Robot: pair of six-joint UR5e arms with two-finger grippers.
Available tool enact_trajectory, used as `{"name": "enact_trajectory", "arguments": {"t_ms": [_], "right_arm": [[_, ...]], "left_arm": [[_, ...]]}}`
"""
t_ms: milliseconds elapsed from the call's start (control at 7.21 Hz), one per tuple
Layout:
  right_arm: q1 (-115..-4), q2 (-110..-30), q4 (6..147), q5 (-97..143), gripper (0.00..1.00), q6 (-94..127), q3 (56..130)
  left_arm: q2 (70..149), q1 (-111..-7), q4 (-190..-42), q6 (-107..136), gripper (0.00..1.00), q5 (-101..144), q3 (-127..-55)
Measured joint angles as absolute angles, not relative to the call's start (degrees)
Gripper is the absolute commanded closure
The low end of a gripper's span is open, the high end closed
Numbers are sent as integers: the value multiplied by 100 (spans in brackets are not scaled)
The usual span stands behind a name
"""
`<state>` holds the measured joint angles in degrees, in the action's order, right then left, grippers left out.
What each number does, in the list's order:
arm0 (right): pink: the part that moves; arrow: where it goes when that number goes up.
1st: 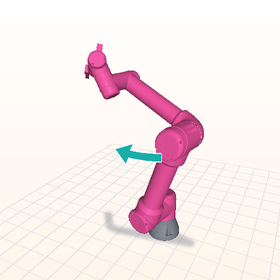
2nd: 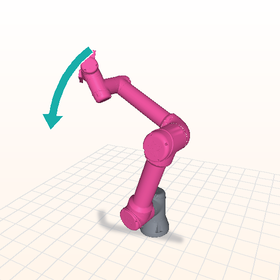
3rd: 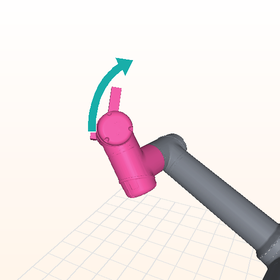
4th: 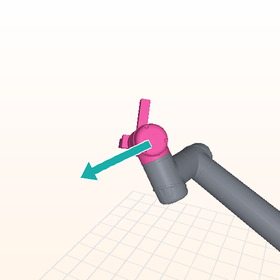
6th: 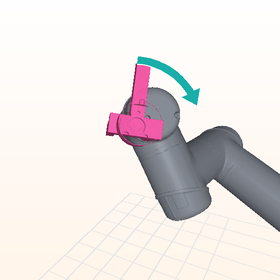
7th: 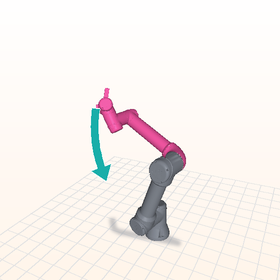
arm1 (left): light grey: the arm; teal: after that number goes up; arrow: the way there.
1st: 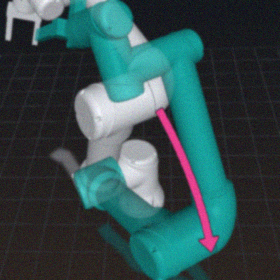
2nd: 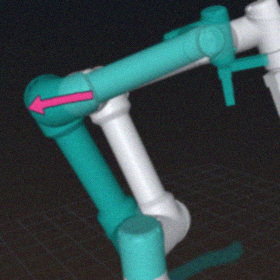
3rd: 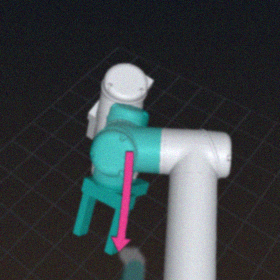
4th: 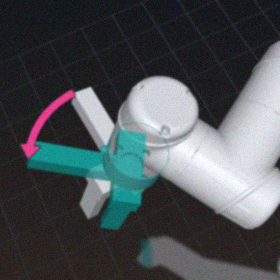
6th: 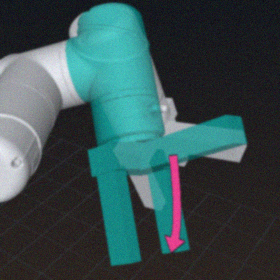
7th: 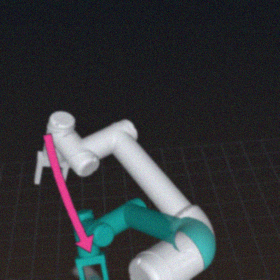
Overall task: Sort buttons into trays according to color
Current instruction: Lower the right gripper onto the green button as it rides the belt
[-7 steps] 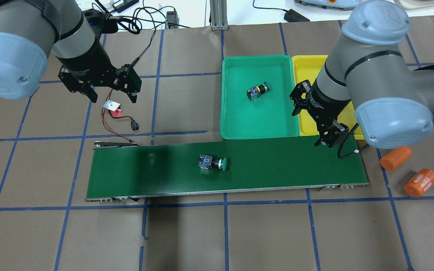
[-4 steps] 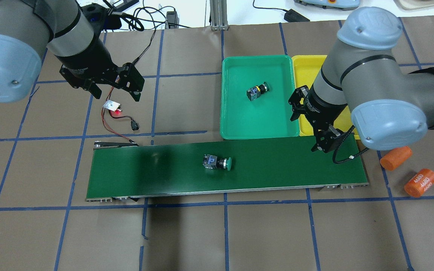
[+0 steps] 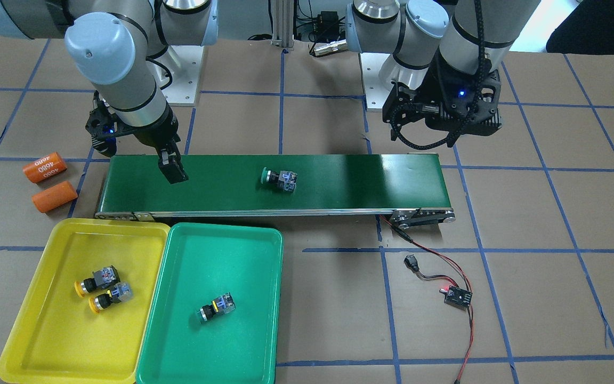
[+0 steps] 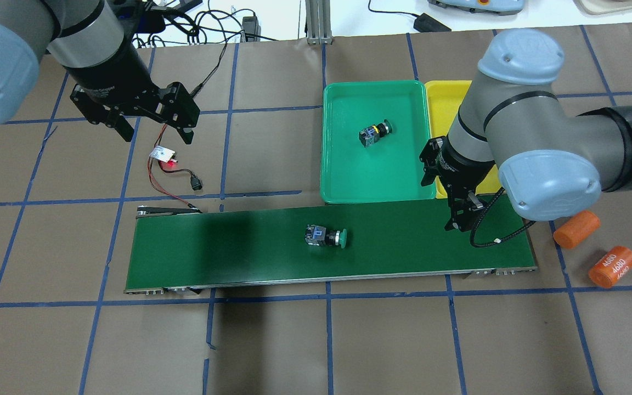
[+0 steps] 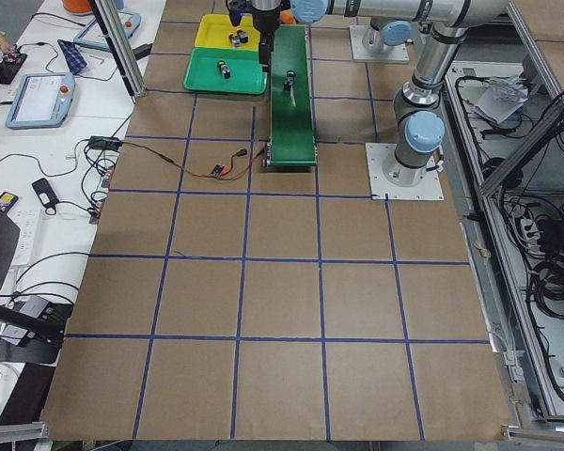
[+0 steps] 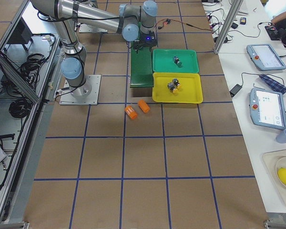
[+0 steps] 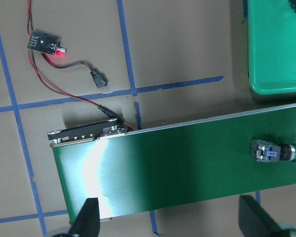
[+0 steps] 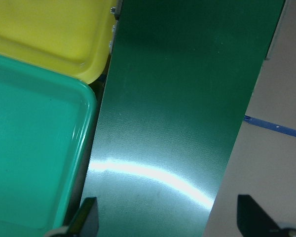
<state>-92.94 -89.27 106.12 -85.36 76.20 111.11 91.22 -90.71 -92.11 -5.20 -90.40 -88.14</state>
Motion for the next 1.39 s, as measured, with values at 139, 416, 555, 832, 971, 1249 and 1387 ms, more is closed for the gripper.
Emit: {"name": "enact_trajectory", "arguments": {"t_ms": [139, 416, 555, 832, 971, 1249, 1387], "right_arm": [[-9409, -8878, 10827, -8535, 0, 7629, 11189], [-9704, -8787, 11245, -8535, 0, 7665, 11364], [-9793, -8761, 11331, -8537, 0, 7684, 11414], [-9876, -8739, 11380, -8545, 0, 7695, 11469], [-9941, -8709, 11415, -8540, 0, 7701, 11519], [-10102, -8596, 11732, -8537, 0, 7853, 11665], [-10165, -8520, 11848, -8540, 0, 8002, 11711]], "left_arm": [[9082, -9057, -9222, -477, 0, -9159, -8811], [9080, -9042, -9232, -437, 0, -9062, -8804], [9070, -9049, -9225, -436, 0, -8959, -8825], [9001, -9074, -9221, -451, 0, -8866, -8907], [9006, -9082, -9220, -455, 0, -8846, -8928], [9073, -9087, -9214, -457, 0, -8835, -8914], [9080, -9087, -9210, -473, 0, -8860, -8922]]}}
